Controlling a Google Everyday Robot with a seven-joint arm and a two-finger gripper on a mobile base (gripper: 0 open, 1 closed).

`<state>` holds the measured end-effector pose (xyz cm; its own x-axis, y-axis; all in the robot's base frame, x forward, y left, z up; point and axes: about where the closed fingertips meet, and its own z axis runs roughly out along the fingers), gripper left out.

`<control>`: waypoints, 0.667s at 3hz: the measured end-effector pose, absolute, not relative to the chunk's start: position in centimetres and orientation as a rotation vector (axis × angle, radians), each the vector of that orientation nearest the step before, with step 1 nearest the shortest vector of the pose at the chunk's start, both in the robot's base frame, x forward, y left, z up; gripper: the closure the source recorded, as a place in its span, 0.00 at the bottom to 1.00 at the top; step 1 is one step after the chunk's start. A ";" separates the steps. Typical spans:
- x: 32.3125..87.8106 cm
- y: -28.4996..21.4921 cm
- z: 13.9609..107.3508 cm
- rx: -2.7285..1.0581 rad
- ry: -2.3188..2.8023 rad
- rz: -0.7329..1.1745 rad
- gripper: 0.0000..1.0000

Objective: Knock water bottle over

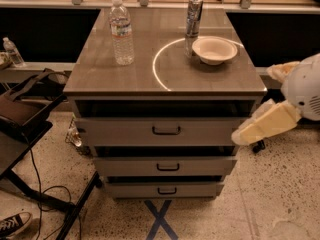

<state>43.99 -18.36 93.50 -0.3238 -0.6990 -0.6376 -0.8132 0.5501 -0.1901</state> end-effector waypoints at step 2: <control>53.7 -11.1 100.6 -0.843 1.581 0.395 0.00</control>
Offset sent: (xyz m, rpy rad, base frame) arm 0.1870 0.0037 0.1526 0.7016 -0.8395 -0.3468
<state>53.74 -11.14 100.59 0.0057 -0.2914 -0.9566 -0.7072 0.6752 -0.2099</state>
